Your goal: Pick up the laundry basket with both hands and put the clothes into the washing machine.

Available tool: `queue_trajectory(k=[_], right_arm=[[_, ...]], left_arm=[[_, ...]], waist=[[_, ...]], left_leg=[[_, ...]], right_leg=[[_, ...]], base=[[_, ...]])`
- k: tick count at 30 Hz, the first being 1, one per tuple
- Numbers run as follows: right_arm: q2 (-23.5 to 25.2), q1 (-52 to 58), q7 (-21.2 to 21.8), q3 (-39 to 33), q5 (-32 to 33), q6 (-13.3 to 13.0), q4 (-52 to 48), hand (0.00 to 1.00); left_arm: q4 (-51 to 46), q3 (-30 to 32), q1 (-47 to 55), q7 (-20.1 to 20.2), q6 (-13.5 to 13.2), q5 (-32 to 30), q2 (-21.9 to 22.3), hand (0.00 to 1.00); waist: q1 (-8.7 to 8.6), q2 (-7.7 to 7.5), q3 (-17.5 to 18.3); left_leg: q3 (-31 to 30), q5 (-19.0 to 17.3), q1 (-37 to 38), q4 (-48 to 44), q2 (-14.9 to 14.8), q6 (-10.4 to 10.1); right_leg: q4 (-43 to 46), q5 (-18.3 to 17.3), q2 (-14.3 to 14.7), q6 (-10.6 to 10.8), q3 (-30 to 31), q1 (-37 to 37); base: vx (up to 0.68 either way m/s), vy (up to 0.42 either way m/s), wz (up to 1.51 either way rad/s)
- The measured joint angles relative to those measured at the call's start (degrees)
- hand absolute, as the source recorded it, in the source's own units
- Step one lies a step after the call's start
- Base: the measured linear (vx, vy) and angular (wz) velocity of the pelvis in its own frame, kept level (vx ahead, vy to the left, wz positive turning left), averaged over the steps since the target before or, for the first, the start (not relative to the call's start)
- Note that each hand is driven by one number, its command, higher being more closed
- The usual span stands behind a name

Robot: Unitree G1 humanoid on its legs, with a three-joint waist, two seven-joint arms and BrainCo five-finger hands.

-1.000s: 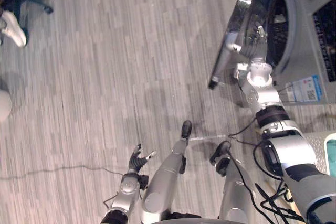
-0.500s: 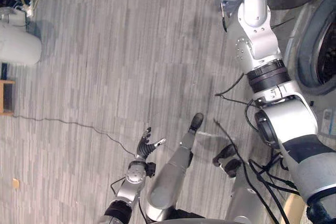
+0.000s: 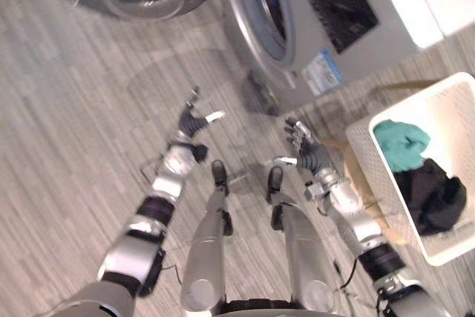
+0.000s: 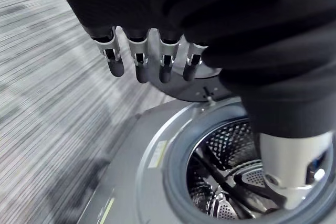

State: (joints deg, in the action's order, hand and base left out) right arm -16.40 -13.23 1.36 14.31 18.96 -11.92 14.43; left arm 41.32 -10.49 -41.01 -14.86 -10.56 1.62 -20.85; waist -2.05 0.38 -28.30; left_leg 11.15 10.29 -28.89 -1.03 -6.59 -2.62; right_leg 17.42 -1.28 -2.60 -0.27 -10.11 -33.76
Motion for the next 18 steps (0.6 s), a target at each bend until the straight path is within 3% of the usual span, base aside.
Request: queue_trajectory(k=[4,7,12,14,18], right_arm=[[4.0,5.3,-2.6,-9.0,-3.4,-0.3,0.4,0.00],[6.0,9.6,-4.4,-12.1,-3.7,-0.5,-1.8,0.00],[9.8,16.1,-5.8,-13.5,-2.6,-1.4,-13.3,0.00],[10.2,16.7,-6.4,-13.9,-1.4,-2.9,-18.2,0.00],[10.6,18.5,-6.5,-14.1,-1.0,-3.4,-20.4,0.00]], left_arm=[[5.0,0.7,-10.9,-1.2,0.8,0.0,-11.7,0.00],[7.8,4.1,-15.7,-2.3,1.0,0.1,-15.8,0.00],[6.0,7.9,-17.4,-3.3,1.3,0.5,-16.4,0.00],[5.7,12.8,-18.2,-3.5,2.2,0.5,-16.5,0.00],[5.1,15.9,-18.6,-4.1,4.2,0.5,-16.5,0.00]], waist=[[-2.75,-2.04,0.0],[-3.51,-3.09,-0.1],[-2.01,-3.47,-0.1],[-1.85,-3.57,-0.1],[-1.23,-4.33,-0.4]], left_leg=[[2.4,-0.2,-2.9,-0.2,-0.9,0.6],[3.3,-1.0,-5.5,-2.5,-1.6,0.8],[4.8,-6.0,-10.8,-10.9,-4.7,0.4],[6.6,-8.3,-13.8,-15.0,-7.0,0.7],[6.9,-9.3,-15.8,-17.5,-8.3,0.7]], right_leg=[[-3.4,3.3,0.8,0.1,0.7,-2.3],[-5.2,5.0,1.3,-0.1,1.5,-3.5],[-6.7,6.2,2.8,-0.4,1.9,-4.7],[-6.8,6.1,3.5,-0.3,1.8,-6.1],[-6.1,6.4,3.5,-0.3,0.4,-7.0]], base=[[-0.01,0.012,-0.38],[0.04,0.023,-0.18],[0.04,0.008,-0.19],[0.01,-0.031,-0.19],[0.05,-0.015,-0.03]])
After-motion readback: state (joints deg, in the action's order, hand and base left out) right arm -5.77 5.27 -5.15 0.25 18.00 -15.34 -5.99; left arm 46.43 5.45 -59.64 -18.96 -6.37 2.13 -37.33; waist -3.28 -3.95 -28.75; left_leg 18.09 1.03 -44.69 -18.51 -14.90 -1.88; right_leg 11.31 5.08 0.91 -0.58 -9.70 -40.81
